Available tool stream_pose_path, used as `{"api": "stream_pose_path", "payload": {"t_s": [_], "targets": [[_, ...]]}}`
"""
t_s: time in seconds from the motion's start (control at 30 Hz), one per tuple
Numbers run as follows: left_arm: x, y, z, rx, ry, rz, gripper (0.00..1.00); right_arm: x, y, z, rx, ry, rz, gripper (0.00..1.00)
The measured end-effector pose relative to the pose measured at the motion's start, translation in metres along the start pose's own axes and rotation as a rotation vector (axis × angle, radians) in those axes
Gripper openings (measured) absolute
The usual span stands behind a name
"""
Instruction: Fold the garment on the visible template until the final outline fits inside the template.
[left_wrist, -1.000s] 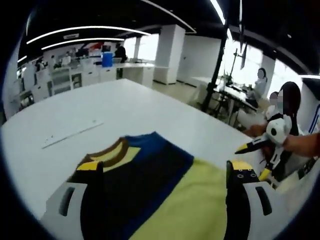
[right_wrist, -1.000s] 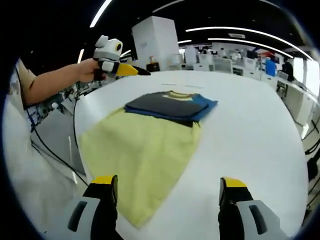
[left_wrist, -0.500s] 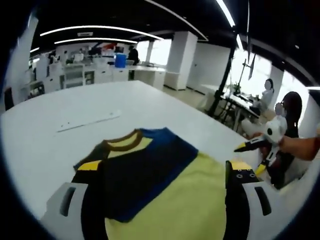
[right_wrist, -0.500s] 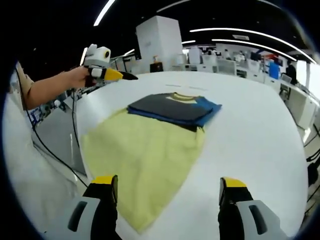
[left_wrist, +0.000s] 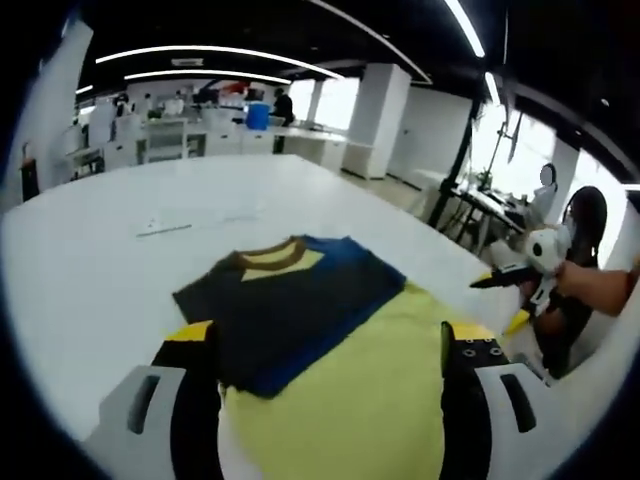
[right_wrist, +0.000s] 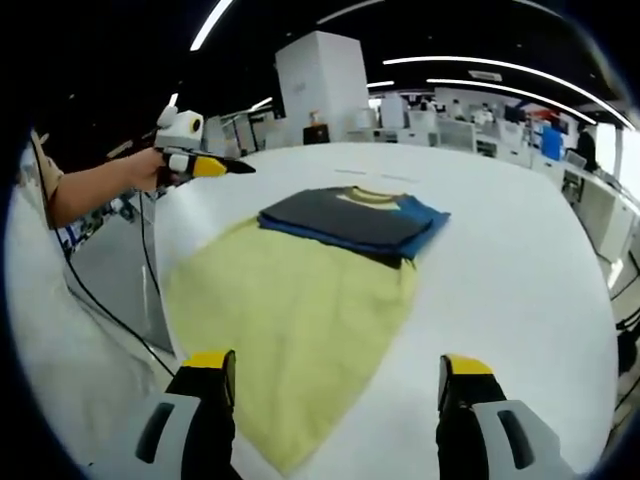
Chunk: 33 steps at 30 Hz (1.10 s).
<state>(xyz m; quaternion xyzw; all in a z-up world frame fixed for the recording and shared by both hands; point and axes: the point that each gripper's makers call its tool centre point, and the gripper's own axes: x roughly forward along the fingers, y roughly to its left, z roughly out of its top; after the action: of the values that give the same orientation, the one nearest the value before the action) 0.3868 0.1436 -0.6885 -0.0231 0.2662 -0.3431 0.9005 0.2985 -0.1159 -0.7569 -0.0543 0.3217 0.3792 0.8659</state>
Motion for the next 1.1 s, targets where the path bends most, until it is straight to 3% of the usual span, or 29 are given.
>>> {"api": "stream_pose_path", "payload": {"t_s": [0.73,1.1], "targets": [[-0.042,-0.003,-0.058,-0.056,0.044,0.023,0.76,0.003,0.010,-0.005,-0.006,0.015,0.016,0.80],[-0.063,-0.001,-0.093,-0.110,0.088,0.044,0.72,0.002,0.010,-0.010,-0.019,0.027,0.019,0.73]]}}
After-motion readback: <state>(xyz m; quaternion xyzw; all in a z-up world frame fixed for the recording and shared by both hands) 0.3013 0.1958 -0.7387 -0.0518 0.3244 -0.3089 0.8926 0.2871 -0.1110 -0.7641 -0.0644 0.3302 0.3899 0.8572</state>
